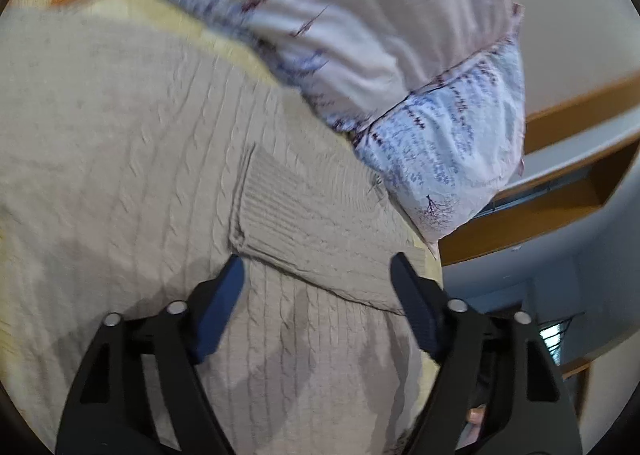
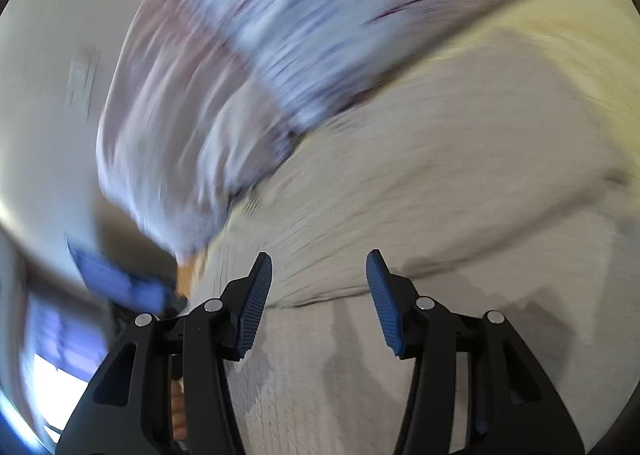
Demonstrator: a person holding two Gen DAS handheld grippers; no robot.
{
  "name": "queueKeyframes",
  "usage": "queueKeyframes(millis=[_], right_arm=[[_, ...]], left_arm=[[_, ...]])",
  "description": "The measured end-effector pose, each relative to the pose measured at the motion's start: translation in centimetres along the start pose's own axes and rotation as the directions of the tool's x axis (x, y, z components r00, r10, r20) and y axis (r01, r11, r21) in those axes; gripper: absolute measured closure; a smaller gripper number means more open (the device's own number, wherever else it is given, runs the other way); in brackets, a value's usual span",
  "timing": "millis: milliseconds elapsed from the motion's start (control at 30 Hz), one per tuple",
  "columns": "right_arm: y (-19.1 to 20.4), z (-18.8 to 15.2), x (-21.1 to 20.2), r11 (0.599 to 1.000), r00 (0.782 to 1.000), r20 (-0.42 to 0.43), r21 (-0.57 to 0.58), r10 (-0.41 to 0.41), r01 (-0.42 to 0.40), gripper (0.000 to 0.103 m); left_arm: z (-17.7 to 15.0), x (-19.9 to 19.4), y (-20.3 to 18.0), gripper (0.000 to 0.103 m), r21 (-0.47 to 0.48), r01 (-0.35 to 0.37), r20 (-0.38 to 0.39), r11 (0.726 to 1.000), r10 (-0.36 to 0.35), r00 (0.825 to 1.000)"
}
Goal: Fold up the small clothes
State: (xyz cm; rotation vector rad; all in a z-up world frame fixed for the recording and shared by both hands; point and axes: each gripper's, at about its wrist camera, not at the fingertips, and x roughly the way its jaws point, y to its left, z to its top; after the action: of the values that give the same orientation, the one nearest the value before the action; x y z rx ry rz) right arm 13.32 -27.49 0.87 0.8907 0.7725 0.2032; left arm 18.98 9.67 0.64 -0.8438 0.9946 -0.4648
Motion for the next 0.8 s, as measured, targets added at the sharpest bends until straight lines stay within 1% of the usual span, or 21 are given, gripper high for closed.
queueKeyframes(millis=[67,133,167,267,333,367,400,433,467,533,567,600,633,667,700,767,800], right_arm=[[-2.3,0.6,-2.2,0.995,0.999,0.049,0.097,-0.001,-0.004,0.052],[-4.0,0.5,-3.8,0.986,0.997,0.083,0.168,-0.003,-0.011,0.052],[-5.1,0.6,-4.5,0.978,0.995,0.097,0.208,-0.007,-0.014,0.052],[-6.7,0.5,-4.5,0.963,0.994,0.099,0.268,-0.037,0.010,0.052],[-7.5,0.6,-4.1,0.956,0.995,0.091,0.292,-0.046,0.017,0.052],[-7.8,0.8,-3.8,0.953,0.995,0.095,0.302,-0.040,0.010,0.053],[-7.8,1.0,-3.7,0.954,0.993,0.108,0.301,-0.040,0.005,0.053],[-7.7,1.4,-3.6,0.955,0.989,0.135,0.295,-0.054,0.012,0.054],[-8.1,1.6,-4.0,0.956,0.985,0.158,0.292,-0.070,0.022,0.054],[-8.0,2.3,-4.0,0.957,0.972,0.211,0.287,-0.106,0.042,0.054],[-8.2,2.5,-4.1,0.956,0.969,0.221,0.288,-0.114,0.046,0.054],[-8.2,2.6,-4.1,0.956,0.965,0.228,0.289,-0.126,0.057,0.058],[-8.0,2.6,-3.9,0.958,0.960,0.240,0.276,-0.146,0.077,0.064],[-7.8,2.4,-4.1,0.962,0.955,0.251,0.257,-0.156,0.089,0.081],[-7.5,2.2,-4.0,0.967,0.952,0.262,0.236,-0.161,0.098,0.092],[-7.0,1.5,-4.0,0.972,0.943,0.284,0.205,-0.174,0.118,0.094],[-6.8,1.1,-4.0,0.971,0.938,0.289,0.197,-0.191,0.137,0.094]], left_arm=[[0.1,0.9,0.4,0.039,-0.042,-0.013,-0.030,0.999,0.011,0.999],[0.1,1.6,0.8,0.041,-0.068,-0.043,-0.039,0.997,0.040,0.998],[0.1,1.8,0.8,0.046,-0.072,-0.051,-0.036,0.996,0.049,0.998],[0.6,2.3,1.0,0.053,-0.084,-0.070,-0.021,0.994,0.069,0.997],[1.0,2.6,1.1,0.060,-0.089,-0.087,-0.008,0.992,0.086,0.996],[1.2,2.7,1.2,0.068,-0.088,-0.099,0.001,0.991,0.100,0.995],[1.5,2.8,1.3,0.080,-0.082,-0.107,0.008,0.991,0.108,0.994],[1.8,3.1,1.3,0.085,-0.072,-0.114,0.012,0.991,0.115,0.993],[2.3,3.3,1.5,0.094,-0.059,-0.121,0.013,0.991,0.122,0.992],[2.9,3.5,1.4,0.095,-0.031,-0.131,0.023,0.991,0.131,0.991],[3.3,3.4,1.1,0.095,-0.004,-0.135,0.037,0.991,0.135,0.990],[3.7,3.2,0.7,0.095,0.020,-0.139,0.053,0.990,0.137,0.989],[4.0,2.7,0.2,0.095,0.050,-0.141,0.073,0.989,0.137,0.988],[4.2,2.4,-0.1,0.095,0.068,-0.145,0.085,0.987,0.139,0.987],[4.4,2.2,-0.3,0.095,0.089,-0.162,0.103,0.983,0.152,0.983],[4.6,1.8,-0.2,0.095,0.105,-0.195,0.116,0.975,0.182,0.976],[4.5,2.0,0.2,0.095,0.098,-0.208,0.099,0.973,0.198,0.975]])
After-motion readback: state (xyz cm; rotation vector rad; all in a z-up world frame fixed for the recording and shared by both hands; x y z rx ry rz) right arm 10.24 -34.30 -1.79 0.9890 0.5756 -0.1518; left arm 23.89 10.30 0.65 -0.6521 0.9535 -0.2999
